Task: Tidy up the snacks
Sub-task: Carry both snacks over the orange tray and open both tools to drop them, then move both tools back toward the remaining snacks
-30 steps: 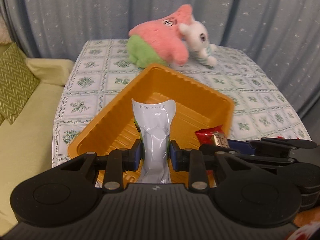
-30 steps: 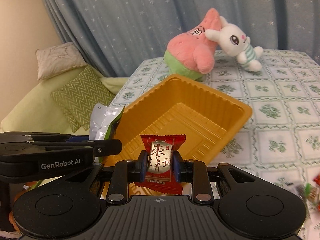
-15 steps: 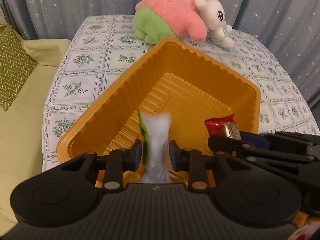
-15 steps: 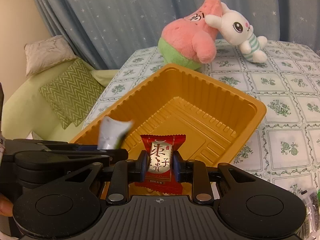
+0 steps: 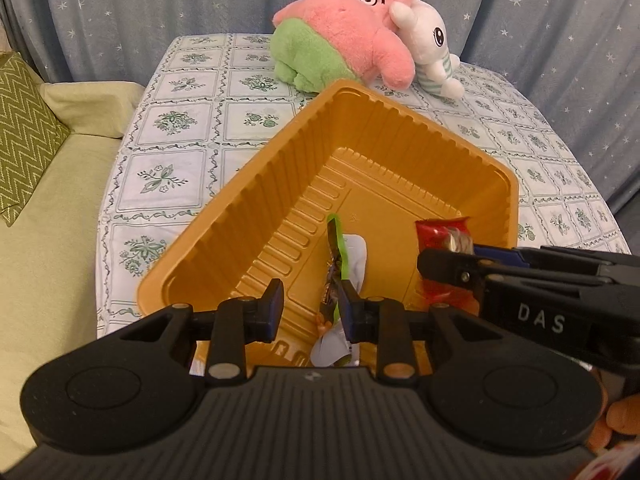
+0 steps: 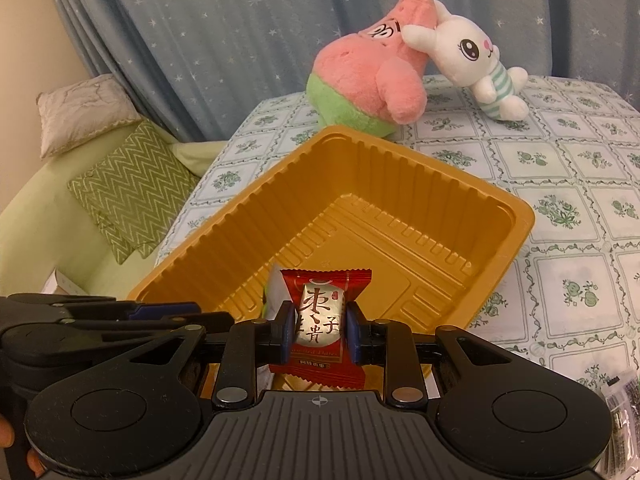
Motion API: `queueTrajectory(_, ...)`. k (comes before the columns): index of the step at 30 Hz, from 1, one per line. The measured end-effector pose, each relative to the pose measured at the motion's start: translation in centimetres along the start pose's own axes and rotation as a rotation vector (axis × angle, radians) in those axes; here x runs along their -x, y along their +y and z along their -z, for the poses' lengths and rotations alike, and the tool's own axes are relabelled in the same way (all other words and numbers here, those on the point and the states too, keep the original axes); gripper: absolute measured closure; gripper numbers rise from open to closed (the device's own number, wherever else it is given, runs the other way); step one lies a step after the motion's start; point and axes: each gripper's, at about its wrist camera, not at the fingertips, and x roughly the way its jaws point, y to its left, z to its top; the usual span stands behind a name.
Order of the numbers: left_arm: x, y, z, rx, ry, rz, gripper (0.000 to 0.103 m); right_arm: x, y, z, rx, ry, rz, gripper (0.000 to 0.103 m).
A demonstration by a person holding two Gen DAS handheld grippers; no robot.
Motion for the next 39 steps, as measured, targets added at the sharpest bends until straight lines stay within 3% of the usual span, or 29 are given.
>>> queueTrajectory(4,0.8,0.5,0.4,0.003,-0.01,-0.009,0.076,-0.2,0.2,-0.1,-0.006,0.014,-0.002,0.074)
queueTrajectory(8,1.7,0.8,0.9,0.004,-0.019,-0.011,0.076,0.6,0.4,0.2,-0.011,-0.003,0.0,0.058)
queueTrajectory(10,2.3,0.7,1.2,0.004,-0.026,-0.01,0.075,1.3,0.4,0.4,-0.012,-0.01,-0.003,0.056)
queueTrajectory(28,8.8,-5.1,6.1,-0.013,-0.088,0.031,0.073,10.7,-1.2,4.7,0.009,-0.064,-0.062,0.051)
queueTrajectory(39,10.4,-12.3,10.0,-0.01,-0.065,0.041,0.072,16.6,-6.3,8.2,0.027,-0.035,-0.081,0.051)
